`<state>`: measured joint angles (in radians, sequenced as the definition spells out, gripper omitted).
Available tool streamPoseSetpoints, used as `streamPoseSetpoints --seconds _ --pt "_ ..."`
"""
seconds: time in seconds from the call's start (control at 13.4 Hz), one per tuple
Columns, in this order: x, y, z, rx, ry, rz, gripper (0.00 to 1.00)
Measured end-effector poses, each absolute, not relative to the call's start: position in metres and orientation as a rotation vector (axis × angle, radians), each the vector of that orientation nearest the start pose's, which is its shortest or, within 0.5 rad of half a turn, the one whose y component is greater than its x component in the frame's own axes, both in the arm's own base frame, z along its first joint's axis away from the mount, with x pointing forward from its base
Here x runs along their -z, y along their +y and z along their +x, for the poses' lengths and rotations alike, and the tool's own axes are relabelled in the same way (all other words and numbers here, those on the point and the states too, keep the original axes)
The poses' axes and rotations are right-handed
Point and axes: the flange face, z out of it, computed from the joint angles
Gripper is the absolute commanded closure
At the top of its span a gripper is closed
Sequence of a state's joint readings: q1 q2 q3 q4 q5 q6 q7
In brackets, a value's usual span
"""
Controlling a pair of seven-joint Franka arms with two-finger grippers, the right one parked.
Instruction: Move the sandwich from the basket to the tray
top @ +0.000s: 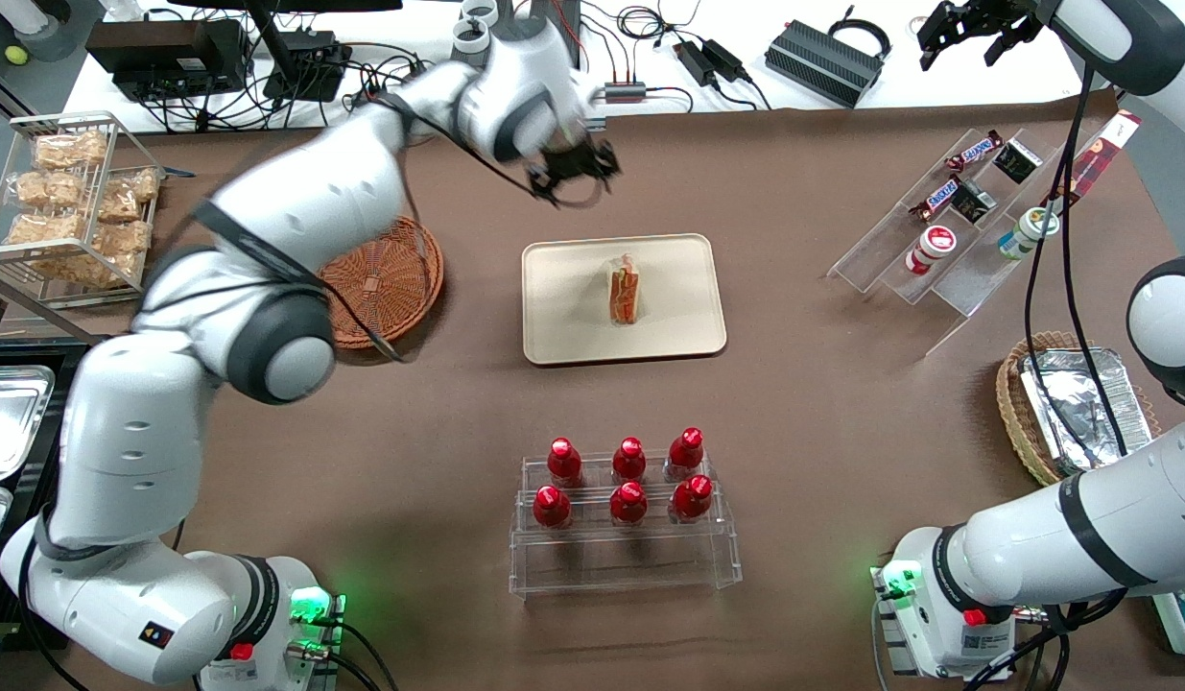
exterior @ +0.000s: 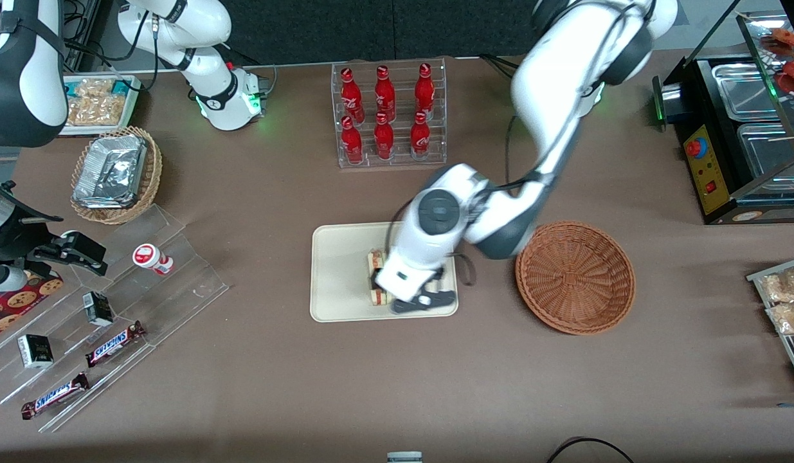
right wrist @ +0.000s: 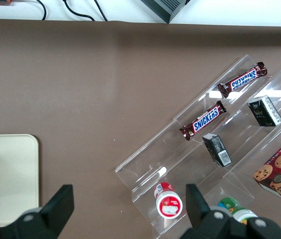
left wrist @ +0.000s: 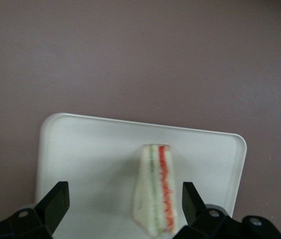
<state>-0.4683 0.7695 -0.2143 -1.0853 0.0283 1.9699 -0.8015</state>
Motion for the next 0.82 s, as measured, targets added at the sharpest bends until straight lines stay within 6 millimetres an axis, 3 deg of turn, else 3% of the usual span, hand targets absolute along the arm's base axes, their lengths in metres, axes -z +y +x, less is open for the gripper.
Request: streamPoseSetpoints --seconds 0.15,0.45,0.67,0.82 --pt "-0.412 -0.382 0.641 0.013 -0.298 -3.273 0.0" --pt "-0.412 -0.231 0.646 -0.092 -0.196 -3.252 0.0" --pt "-0.43 -0.129 0.629 -0.102 -0.098 -3.236 0.0" --pt "-0.46 -0.085 0.609 -0.116 -0.053 -3.222 0.0"
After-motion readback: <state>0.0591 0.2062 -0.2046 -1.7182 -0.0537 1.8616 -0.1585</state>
